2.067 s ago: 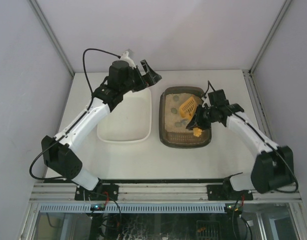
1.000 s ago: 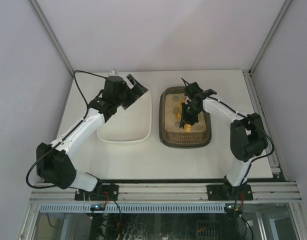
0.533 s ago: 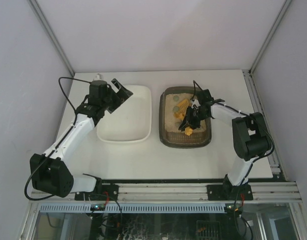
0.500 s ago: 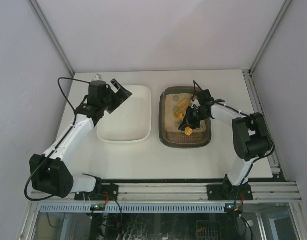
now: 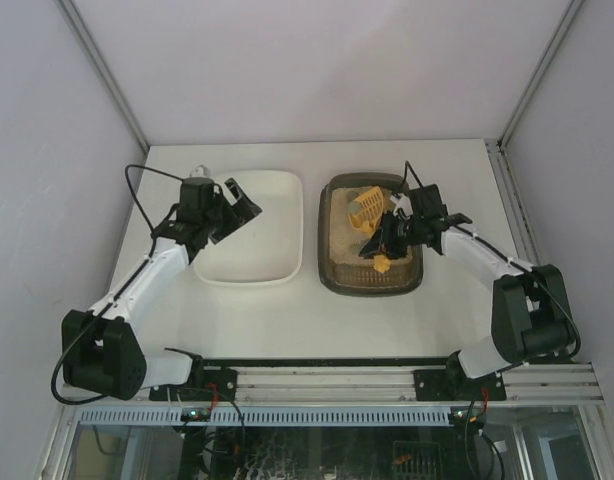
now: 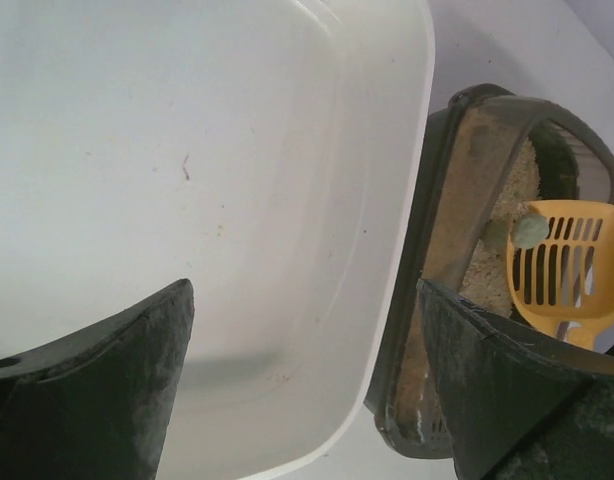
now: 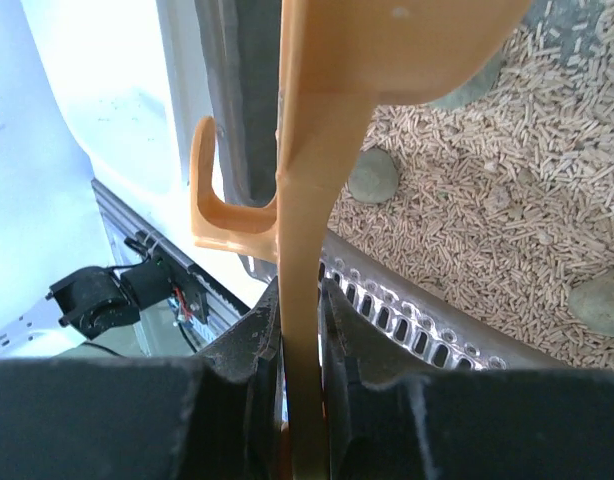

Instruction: Clean the litter box

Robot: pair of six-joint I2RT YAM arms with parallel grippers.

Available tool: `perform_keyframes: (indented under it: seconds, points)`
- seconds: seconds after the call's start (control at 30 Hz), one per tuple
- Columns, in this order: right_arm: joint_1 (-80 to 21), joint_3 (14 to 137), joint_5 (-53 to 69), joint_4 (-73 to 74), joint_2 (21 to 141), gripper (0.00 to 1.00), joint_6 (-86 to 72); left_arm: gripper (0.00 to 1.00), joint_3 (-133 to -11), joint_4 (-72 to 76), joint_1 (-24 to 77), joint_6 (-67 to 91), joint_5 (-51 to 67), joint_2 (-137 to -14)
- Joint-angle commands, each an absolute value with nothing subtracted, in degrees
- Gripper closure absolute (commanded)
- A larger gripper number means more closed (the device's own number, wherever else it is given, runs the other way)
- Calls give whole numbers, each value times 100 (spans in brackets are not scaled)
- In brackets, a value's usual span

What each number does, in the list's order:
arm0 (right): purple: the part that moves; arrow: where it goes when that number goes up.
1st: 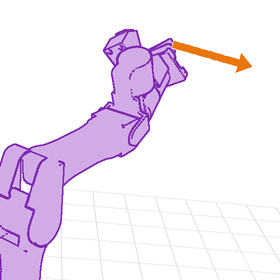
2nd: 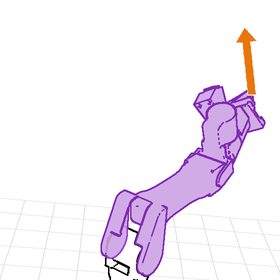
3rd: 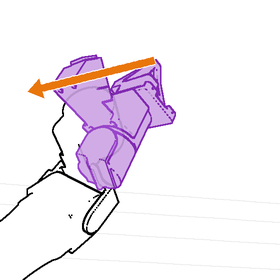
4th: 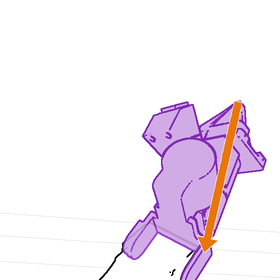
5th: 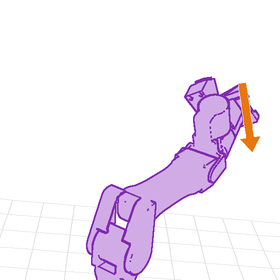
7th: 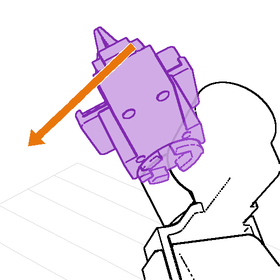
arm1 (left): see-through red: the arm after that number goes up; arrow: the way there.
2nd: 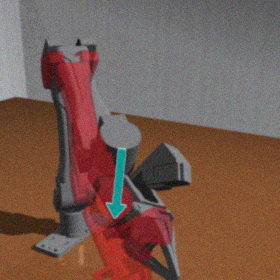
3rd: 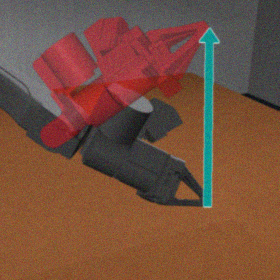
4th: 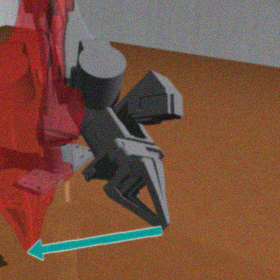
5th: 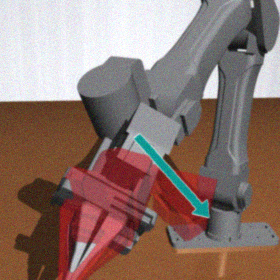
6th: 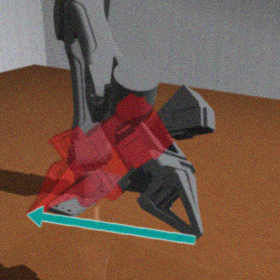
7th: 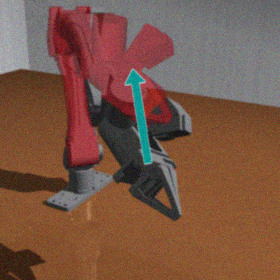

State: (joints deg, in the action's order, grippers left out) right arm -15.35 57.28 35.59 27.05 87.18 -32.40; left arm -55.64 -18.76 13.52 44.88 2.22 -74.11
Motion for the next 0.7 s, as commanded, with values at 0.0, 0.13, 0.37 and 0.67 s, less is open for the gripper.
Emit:
perform_keyframes:
  seconds: [0.0, 0.13, 0.37, 0.67]
  points:
    - [-1392, 4832, 4133, 1266, 8266, 100, -3682, 6, -5835, -1920, 1264, 3558, 71, -7105]
    - [-1163, 3183, 4785, -2046, 7782, 100, -4908, 6, -5799, -1964, 1142, 2994, 50, -7021]
    - [-775, 1511, 4941, -6133, 7671, 100, -6794, 7, -5278, -1719, 842, 2914, 162, -6805]
    - [-1116, 2030, 4912, -4499, 7346, 100, -6083, 8, -5161, -1548, 685, 2915, 224, -6785]
